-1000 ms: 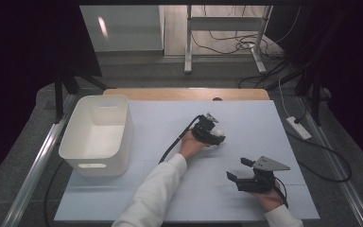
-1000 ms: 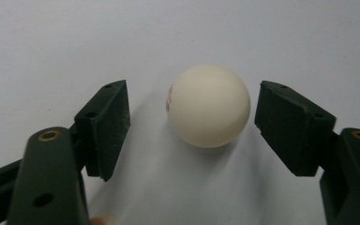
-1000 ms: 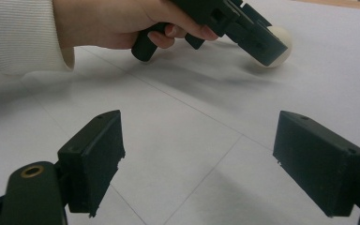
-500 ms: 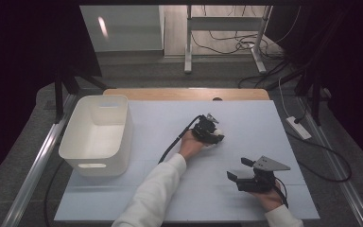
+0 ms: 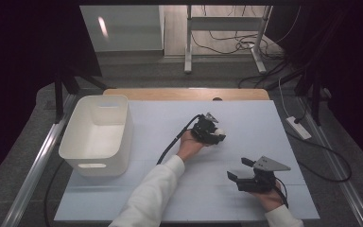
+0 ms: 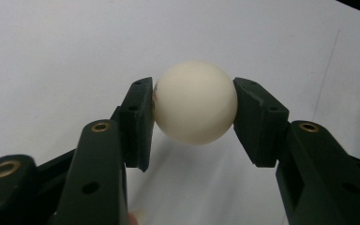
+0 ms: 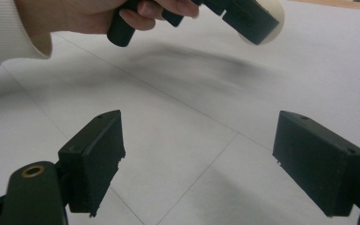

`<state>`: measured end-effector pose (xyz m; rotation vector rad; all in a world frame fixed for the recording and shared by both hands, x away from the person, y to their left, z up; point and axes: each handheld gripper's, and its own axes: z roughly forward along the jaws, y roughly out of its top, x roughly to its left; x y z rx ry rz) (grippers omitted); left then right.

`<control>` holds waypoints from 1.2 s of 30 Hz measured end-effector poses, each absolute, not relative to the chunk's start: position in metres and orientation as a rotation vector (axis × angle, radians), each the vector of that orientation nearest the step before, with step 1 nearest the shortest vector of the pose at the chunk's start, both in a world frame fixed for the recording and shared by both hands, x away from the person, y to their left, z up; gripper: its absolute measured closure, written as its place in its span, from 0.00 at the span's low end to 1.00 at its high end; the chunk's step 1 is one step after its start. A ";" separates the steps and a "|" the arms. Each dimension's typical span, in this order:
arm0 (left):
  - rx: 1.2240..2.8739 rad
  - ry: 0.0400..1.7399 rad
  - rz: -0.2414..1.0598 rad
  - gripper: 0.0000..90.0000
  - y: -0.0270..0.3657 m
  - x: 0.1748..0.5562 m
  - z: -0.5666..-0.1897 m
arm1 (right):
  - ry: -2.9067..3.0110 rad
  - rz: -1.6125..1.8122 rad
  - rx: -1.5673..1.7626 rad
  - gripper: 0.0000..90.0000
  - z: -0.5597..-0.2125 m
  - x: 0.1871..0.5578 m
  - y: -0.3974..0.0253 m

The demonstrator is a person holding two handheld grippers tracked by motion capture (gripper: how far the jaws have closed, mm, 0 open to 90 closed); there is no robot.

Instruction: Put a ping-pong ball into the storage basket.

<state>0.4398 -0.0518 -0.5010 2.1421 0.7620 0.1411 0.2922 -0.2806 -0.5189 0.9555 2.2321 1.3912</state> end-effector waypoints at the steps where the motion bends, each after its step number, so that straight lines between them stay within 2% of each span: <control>1: 2.133 0.767 0.140 0.57 -0.051 0.439 -0.500 | 2.232 1.390 0.955 0.18 -0.519 0.292 -0.281; 36: 2.110 0.781 0.192 0.57 -0.009 0.413 -0.486 | 2.235 1.369 0.963 0.19 -0.520 0.293 -0.279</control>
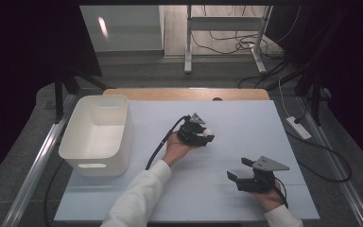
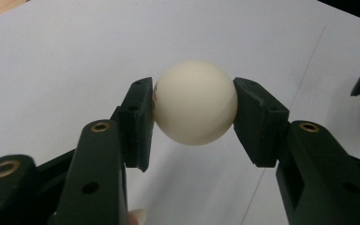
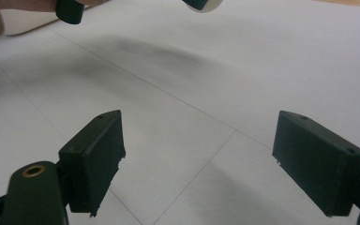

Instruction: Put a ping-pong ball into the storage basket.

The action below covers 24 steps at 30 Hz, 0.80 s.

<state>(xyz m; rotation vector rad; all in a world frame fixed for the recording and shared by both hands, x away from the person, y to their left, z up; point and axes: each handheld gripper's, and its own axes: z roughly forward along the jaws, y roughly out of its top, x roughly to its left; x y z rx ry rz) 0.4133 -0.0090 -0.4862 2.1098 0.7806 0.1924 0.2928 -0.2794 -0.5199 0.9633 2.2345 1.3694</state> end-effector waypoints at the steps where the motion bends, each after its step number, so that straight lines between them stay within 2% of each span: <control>1: 2.110 0.778 0.191 0.57 -0.008 0.412 -0.486 | 2.234 1.370 0.963 0.19 -0.520 0.293 -0.279; 24: 2.072 0.755 0.206 0.57 0.010 0.393 -0.473 | 2.231 1.368 0.965 0.19 -0.520 0.292 -0.279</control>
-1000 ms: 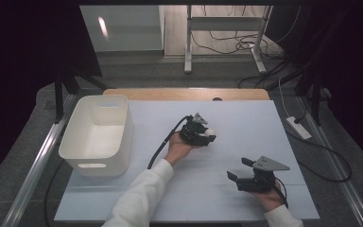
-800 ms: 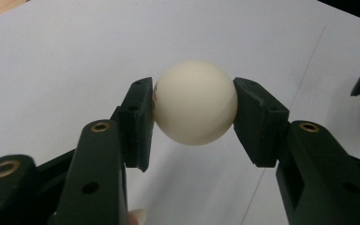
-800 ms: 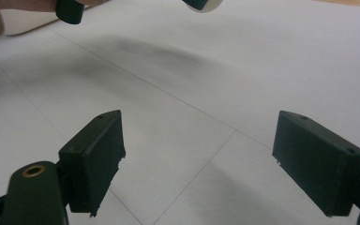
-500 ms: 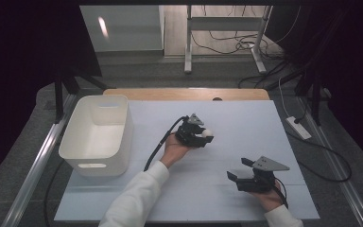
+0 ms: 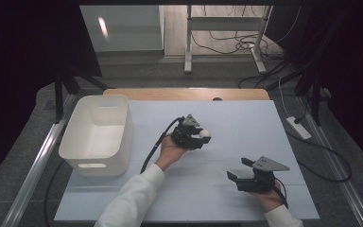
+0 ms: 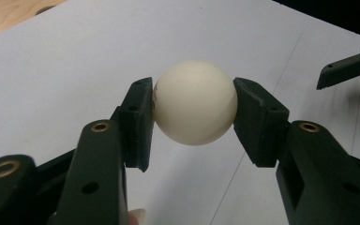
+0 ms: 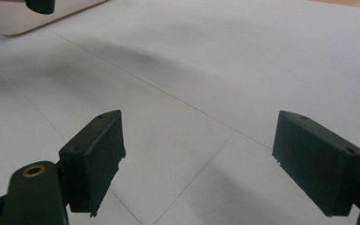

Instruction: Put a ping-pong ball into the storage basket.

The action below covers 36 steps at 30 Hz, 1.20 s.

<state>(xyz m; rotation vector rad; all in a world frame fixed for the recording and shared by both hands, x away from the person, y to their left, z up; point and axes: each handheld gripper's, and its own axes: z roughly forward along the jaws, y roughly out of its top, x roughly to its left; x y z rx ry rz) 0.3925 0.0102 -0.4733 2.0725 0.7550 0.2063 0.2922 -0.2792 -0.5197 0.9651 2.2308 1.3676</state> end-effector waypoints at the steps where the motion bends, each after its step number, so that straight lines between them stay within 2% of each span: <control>1: 2.069 0.755 0.207 0.57 0.011 0.392 -0.473 | 2.230 1.367 0.964 0.19 -0.520 0.292 -0.279; 36: 1.976 0.731 0.246 0.57 0.042 0.359 -0.449 | 2.228 1.359 0.955 0.19 -0.519 0.291 -0.279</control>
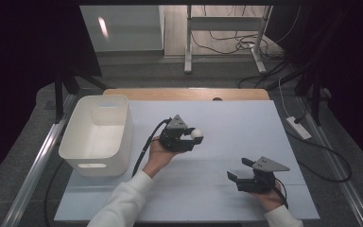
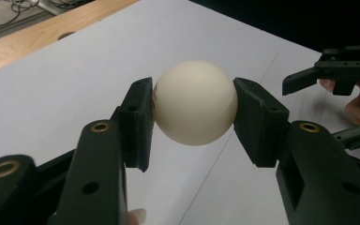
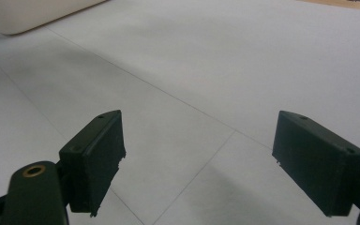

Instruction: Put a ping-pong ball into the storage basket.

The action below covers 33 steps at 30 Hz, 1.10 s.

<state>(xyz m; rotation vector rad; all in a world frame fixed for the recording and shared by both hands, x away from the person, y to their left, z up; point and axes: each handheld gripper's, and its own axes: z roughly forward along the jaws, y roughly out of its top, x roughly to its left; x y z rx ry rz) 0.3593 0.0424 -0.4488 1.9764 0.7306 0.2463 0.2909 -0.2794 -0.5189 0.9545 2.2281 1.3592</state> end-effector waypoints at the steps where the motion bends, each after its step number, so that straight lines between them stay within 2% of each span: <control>1: 1.976 0.727 0.250 0.57 0.043 0.359 -0.448 | 2.228 1.359 0.955 0.19 -0.519 0.291 -0.279; 33: 1.927 0.764 0.273 0.57 0.080 0.342 -0.428 | 2.219 1.357 0.958 0.19 -0.519 0.290 -0.280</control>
